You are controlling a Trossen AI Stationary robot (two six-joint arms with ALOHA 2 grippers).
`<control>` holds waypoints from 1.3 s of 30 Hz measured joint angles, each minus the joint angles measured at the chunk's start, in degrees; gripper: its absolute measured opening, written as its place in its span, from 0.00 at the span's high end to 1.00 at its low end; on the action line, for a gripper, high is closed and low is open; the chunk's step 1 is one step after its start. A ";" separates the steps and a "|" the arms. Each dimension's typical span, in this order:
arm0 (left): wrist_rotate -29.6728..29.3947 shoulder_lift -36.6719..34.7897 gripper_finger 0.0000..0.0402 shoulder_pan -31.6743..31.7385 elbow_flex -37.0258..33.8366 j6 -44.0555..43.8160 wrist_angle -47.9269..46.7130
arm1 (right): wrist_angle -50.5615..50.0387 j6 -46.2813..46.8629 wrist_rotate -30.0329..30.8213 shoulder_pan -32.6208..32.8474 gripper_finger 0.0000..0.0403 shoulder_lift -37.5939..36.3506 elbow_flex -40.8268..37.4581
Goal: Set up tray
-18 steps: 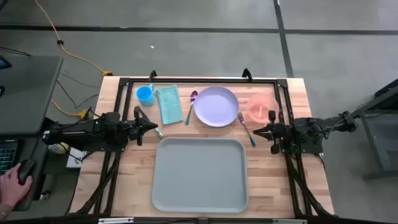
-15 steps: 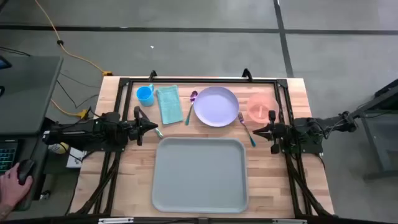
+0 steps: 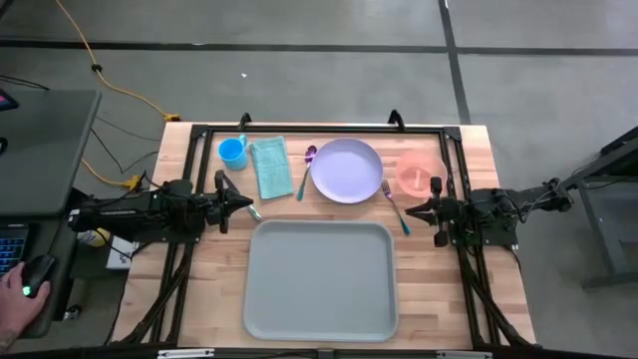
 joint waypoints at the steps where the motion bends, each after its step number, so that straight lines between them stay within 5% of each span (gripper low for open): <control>1: 0.00 0.00 0.89 0.00 -0.02 0.00 0.00 | 0.02 -0.02 0.00 0.00 1.00 0.02 0.02; 32: 0.00 0.00 0.89 0.00 0.00 0.10 0.00 | 0.00 -0.02 0.00 -0.02 1.00 0.00 0.02; 39: -4.72 0.00 0.89 0.00 0.00 16.60 0.00 | 0.01 -0.02 0.00 -0.02 1.00 0.01 0.00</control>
